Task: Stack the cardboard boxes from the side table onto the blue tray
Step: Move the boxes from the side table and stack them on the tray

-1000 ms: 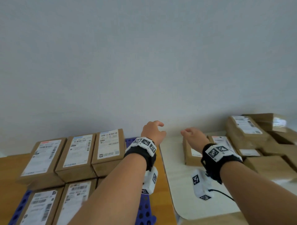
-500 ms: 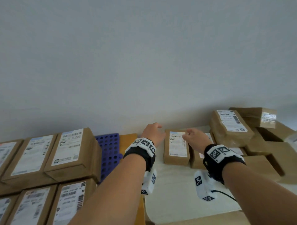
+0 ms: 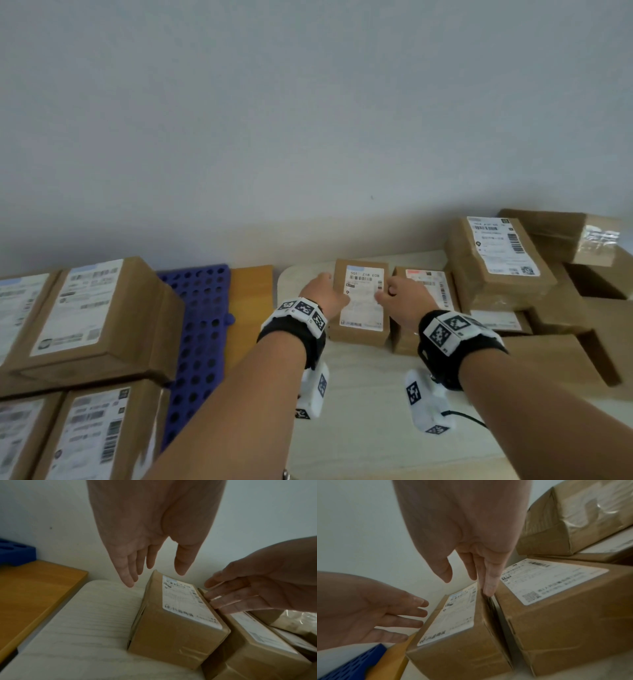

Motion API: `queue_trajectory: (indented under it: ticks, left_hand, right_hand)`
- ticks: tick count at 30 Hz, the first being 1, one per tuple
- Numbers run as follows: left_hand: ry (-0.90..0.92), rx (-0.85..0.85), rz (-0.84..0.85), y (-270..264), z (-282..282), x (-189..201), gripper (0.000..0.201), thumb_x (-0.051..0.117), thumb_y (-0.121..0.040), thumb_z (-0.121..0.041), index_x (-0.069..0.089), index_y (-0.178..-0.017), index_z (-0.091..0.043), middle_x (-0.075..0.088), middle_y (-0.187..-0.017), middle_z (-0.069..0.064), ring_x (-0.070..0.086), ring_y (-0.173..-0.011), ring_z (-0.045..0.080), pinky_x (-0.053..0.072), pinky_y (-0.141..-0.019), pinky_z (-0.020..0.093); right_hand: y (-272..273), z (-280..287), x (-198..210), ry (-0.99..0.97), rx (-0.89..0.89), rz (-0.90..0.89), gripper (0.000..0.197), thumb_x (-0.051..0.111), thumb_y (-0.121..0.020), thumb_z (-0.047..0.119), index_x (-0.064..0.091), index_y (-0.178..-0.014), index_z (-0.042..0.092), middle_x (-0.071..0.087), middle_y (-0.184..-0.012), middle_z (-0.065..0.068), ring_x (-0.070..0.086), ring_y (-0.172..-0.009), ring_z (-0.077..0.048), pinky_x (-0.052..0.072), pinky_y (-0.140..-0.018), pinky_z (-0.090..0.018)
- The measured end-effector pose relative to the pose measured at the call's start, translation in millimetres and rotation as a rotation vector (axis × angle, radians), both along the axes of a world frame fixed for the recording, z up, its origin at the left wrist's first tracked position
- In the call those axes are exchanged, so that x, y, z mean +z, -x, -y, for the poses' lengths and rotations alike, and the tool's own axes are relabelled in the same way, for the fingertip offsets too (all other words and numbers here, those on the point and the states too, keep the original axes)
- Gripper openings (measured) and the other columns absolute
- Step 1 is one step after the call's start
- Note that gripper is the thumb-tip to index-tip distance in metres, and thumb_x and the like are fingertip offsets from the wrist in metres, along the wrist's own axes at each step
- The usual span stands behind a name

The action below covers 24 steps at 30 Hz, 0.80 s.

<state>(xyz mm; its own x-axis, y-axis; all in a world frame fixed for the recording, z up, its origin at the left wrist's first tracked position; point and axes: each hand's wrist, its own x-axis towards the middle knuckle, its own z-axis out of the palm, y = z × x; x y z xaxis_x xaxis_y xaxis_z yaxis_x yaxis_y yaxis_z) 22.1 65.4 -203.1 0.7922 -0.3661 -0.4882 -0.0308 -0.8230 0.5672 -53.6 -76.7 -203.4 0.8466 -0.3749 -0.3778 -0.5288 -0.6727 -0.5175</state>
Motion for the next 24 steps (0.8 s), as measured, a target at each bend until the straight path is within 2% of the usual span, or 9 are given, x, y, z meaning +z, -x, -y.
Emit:
queue_trajectory:
  ticks: [3, 5, 8, 12, 17, 19, 22, 24]
  left_hand:
    - [0.008, -0.008, -0.049, -2.9, 4.1, -9.4, 0.044, 0.058, -0.095, -0.017, 0.047, -0.137, -0.008, 0.059, -0.135, 0.011, 0.06, -0.118, 0.029, 0.051, -0.097, 0.036]
    - [0.02, -0.016, -0.069, -4.6, 6.5, -15.9, 0.036, 0.058, -0.094, -0.016, 0.055, -0.129, -0.009, 0.064, -0.129, 0.011, 0.064, -0.113, 0.029, 0.053, -0.095, 0.04]
    - [0.025, -0.012, -0.094, -6.2, 6.9, -23.7, 0.036, 0.058, -0.093, -0.018, 0.057, -0.128, -0.011, 0.066, -0.126, 0.009, 0.066, -0.109, 0.027, 0.055, -0.093, 0.04]
    - [0.007, -0.011, -0.114, -9.4, 2.5, -30.9, 0.033, 0.054, -0.093, -0.019, 0.062, -0.123, -0.011, 0.068, -0.12, 0.008, 0.066, -0.104, 0.028, 0.056, -0.09, 0.038]
    - [-0.028, 0.001, -0.2, -9.3, -7.7, -39.5, 0.034, 0.051, -0.097, -0.023, 0.062, -0.123, -0.004, 0.068, -0.12, 0.012, 0.065, -0.106, 0.029, 0.054, -0.092, 0.036]
    - [-0.014, 0.006, -0.222, -8.9, -11.1, -42.9, 0.034, 0.05, -0.099, -0.024, 0.062, -0.122, -0.004, 0.067, -0.114, 0.01, 0.064, -0.099, 0.027, 0.052, -0.086, 0.033]
    - [0.0, 0.043, -0.239, -8.3, -17.2, -43.8, 0.028, 0.049, -0.099, -0.025, 0.063, -0.111, -0.005, 0.065, -0.103, 0.009, 0.061, -0.088, 0.025, 0.05, -0.078, 0.03]
    - [0.019, 0.106, -0.281, -8.1, -22.5, -44.3, 0.03, 0.049, -0.098, -0.029, 0.062, -0.11, -0.005, 0.067, -0.107, 0.011, 0.064, -0.095, 0.027, 0.054, -0.088, 0.034]
  right_hand:
    - [-0.6, -0.2, -3.5, -0.003, 0.017, 0.0, 0.02, 0.05, -0.098, 0.025, 0.062, -0.105, 0.011, 0.069, -0.108, -0.005, 0.064, -0.092, -0.019, 0.054, -0.078, -0.029]
    - [-0.9, -2.1, -4.4, -0.019, 0.028, -0.001, 0.022, 0.05, -0.099, 0.024, 0.061, -0.112, 0.011, 0.069, -0.113, -0.005, 0.065, -0.094, -0.019, 0.054, -0.077, -0.027]
    - [-1.9, -6.4, -5.5, -0.047, 0.036, -0.02, 0.023, 0.051, -0.098, 0.02, 0.058, -0.117, 0.009, 0.067, -0.118, -0.007, 0.066, -0.097, -0.022, 0.057, -0.079, -0.029]
    - [-5.5, -9.6, -11.1, -0.047, 0.005, -0.052, 0.026, 0.053, -0.097, 0.023, 0.054, -0.12, 0.01, 0.068, -0.115, -0.006, 0.063, -0.087, -0.019, 0.057, -0.077, -0.028]
    - [-7.2, -16.2, -10.9, -0.08, -0.002, -0.1, 0.025, 0.051, -0.098, 0.021, 0.058, -0.118, 0.007, 0.067, -0.119, -0.009, 0.066, -0.101, -0.025, 0.056, -0.082, -0.03]
    - [-5.9, -19.2, -11.5, -0.092, -0.015, -0.133, 0.025, 0.05, -0.1, 0.021, 0.058, -0.117, 0.006, 0.066, -0.12, -0.01, 0.065, -0.103, -0.026, 0.055, -0.085, -0.031]
    - [-5.2, -23.8, -13.8, -0.122, -0.052, -0.167, 0.027, 0.049, -0.1, 0.022, 0.059, -0.118, 0.004, 0.066, -0.122, -0.012, 0.065, -0.105, -0.027, 0.055, -0.089, -0.034]
    - [-6.1, -27.7, -15.5, -0.16, -0.084, -0.177, 0.027, 0.05, -0.1, 0.023, 0.058, -0.119, 0.006, 0.066, -0.121, -0.011, 0.066, -0.104, -0.026, 0.056, -0.087, -0.033]
